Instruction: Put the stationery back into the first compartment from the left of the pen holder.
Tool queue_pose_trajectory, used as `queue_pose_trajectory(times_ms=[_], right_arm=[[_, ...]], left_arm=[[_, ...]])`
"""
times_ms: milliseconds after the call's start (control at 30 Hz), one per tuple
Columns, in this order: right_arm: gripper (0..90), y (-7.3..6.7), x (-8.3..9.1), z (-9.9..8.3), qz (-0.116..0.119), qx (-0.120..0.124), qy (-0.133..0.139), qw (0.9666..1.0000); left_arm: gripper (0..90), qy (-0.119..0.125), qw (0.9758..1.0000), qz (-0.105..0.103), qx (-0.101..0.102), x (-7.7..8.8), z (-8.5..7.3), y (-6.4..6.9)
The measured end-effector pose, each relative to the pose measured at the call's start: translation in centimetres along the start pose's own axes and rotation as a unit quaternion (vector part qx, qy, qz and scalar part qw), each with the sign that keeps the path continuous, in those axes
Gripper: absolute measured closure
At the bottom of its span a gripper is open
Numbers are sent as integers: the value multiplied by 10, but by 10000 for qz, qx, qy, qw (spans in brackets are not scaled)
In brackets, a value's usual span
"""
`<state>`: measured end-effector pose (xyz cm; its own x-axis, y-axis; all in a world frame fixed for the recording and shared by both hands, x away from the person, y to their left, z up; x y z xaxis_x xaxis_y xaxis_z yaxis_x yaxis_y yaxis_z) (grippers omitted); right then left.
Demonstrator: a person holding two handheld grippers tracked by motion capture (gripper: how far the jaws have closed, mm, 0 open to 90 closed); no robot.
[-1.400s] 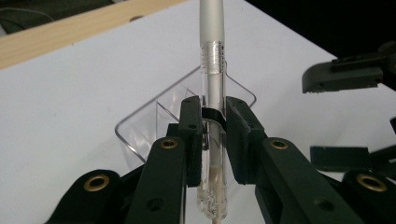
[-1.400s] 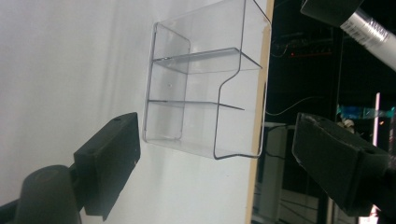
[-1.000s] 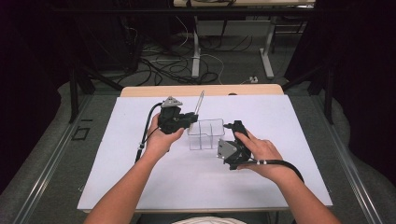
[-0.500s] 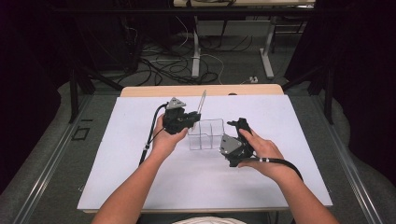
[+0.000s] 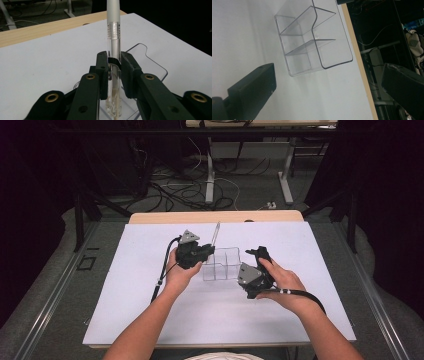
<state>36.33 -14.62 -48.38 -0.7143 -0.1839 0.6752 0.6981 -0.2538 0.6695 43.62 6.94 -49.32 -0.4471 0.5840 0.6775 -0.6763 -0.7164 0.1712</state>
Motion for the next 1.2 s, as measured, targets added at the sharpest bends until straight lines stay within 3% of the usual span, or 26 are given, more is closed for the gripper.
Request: queue_pose_trajectory(times_ms=[133, 167, 367, 533, 567, 667, 800, 933, 1200], right_arm=[[0, 0, 2, -1, 29, -4, -99, 9999], [0, -1, 0, 0, 17, -30, 9, 10000], [0, -2, 0, 0, 43, -32, -58, 10000], [0, -1, 0, 0, 10, -26, 3, 10000], [0, -1, 1, 0, 10, -40, 7, 10000], [0, -1, 1, -1, 23, -48, 7, 10000], [0, -1, 2, -1, 19, -9, -108, 9999], [0, 1, 2, -1, 33, 46, -72, 10000], [0, 0, 2, -2, 125, -141, -60, 9998]], left_arm=[[774, 44, 9999, -55, 139, -3, -4, 0], [774, 17, 9999, -67, 131, -3, -4, 0], [773, -13, 10000, -33, 87, -3, -6, 0], [772, -50, 9999, -31, 148, -3, -10, -3], [772, -25, 9997, -44, 245, -4, -11, -2], [769, -61, 9998, -12, 185, -3, -14, -4], [758, -12, 9996, -42, 284, 0, -16, -5], [685, 86, 9996, -42, 256, 9, -15, -6], [462, 231, 9992, 75, 321, 28, -15, -11]])
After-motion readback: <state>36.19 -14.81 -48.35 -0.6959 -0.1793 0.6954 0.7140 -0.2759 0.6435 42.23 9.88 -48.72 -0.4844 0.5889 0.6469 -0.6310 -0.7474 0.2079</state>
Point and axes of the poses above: each handheld gripper's, and its own axes: x roughly backward along the jaws, z roughly out of its top, y roughly to its right, the point moved 2 cm from there along -x, roughly forward along the jaws, and after that the axes turned 15 degrees about -y, right-handed, at the moved point
